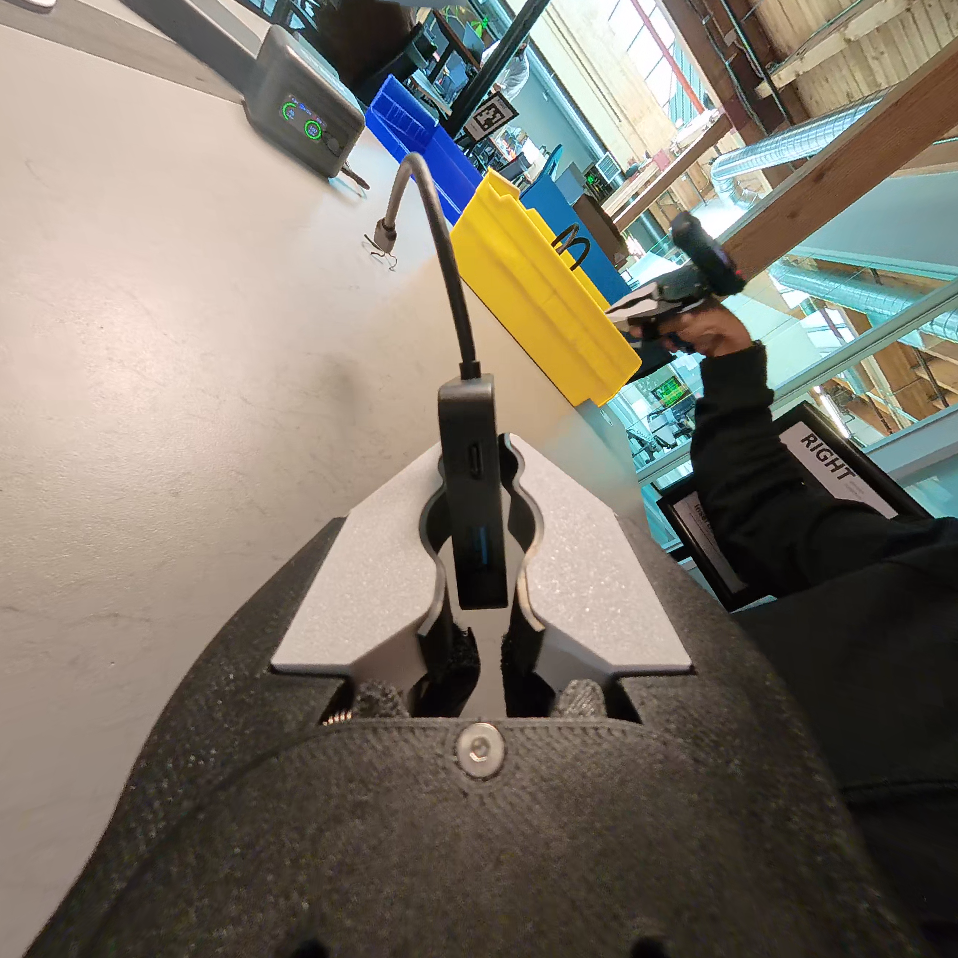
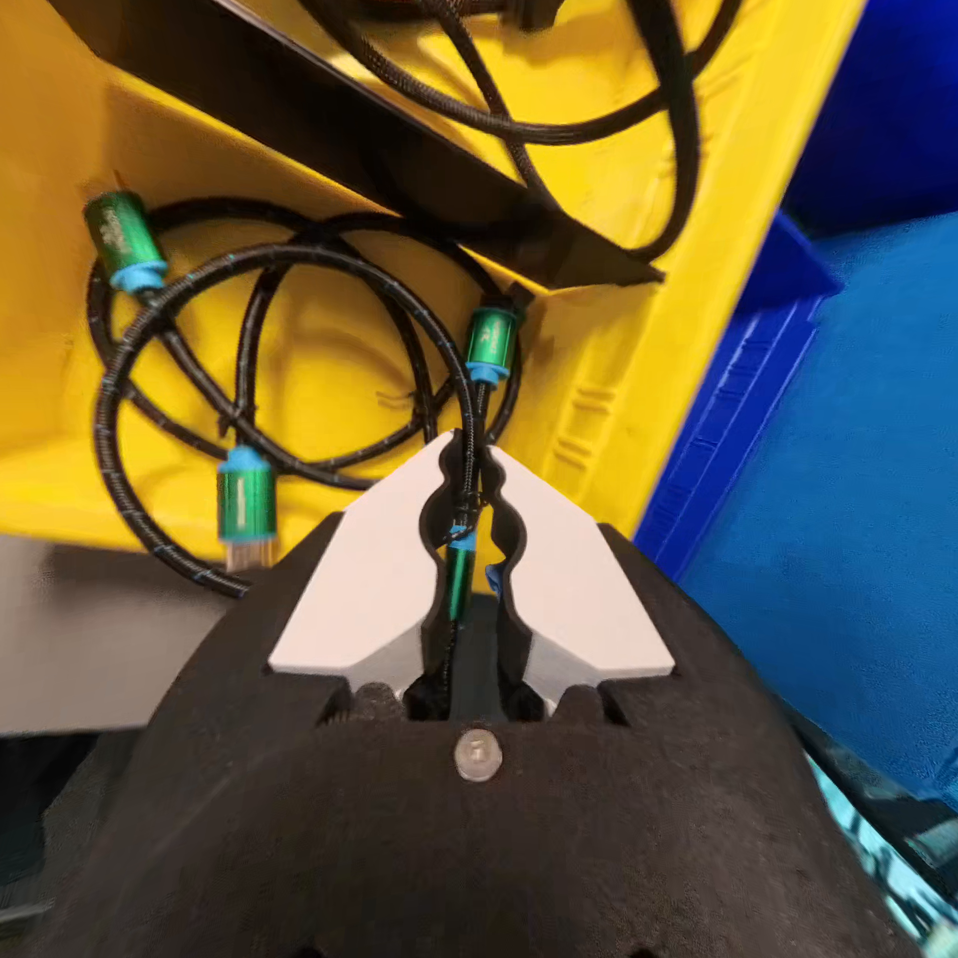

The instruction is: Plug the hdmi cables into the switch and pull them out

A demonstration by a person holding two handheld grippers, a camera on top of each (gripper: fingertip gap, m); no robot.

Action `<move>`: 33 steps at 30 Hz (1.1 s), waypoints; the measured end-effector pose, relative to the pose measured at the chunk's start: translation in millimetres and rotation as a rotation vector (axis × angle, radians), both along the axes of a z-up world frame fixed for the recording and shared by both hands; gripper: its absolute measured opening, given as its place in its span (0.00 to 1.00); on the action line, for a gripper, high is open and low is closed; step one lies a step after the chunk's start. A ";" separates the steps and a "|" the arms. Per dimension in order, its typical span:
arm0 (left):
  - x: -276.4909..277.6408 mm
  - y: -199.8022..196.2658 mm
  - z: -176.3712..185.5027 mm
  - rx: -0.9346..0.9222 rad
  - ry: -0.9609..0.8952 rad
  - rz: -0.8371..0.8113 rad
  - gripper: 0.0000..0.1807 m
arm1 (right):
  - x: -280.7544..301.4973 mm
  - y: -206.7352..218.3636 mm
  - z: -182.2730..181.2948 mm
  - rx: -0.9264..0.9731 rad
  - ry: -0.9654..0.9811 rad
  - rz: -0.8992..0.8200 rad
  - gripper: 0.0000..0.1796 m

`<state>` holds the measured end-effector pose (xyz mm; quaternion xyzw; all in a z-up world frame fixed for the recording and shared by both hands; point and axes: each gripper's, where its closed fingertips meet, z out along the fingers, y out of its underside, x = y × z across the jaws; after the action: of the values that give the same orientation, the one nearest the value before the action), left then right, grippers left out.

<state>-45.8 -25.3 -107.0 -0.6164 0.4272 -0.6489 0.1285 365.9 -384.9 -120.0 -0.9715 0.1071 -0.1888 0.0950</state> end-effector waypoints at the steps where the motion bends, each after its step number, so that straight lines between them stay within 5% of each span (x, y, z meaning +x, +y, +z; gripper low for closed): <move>1: 0.1 -0.3 -0.1 -0.001 0.000 -0.001 0.08 | 1.5 6.2 -9.6 -0.023 -0.013 0.003 0.07; 5: -0.2 -3.2 -0.4 0.002 0.002 -0.017 0.08 | 6.6 13.4 -8.7 -0.020 -0.090 0.020 0.16; 13: 0.0 -20.2 -4.2 0.055 0.025 -0.101 0.07 | -19.1 29.4 74.9 0.174 -0.341 0.160 0.20; 18: -2.7 -35.2 -6.3 0.086 0.033 -0.177 0.07 | -132.2 132.1 86.0 0.364 -0.378 0.619 0.19; 24: -10.6 -62.8 -14.0 0.141 0.069 -0.319 0.07 | -327.2 239.7 56.6 0.592 -0.122 1.167 0.25; 33: -18.2 -83.0 -19.2 0.193 0.084 -0.421 0.07 | -408.5 297.7 28.9 0.551 -0.141 1.418 0.32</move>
<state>-64.1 -108.3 -126.2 -0.5251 0.6114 -0.5912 0.0306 -42.6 -87.3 -91.1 -0.7347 -0.5053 -0.1107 0.4389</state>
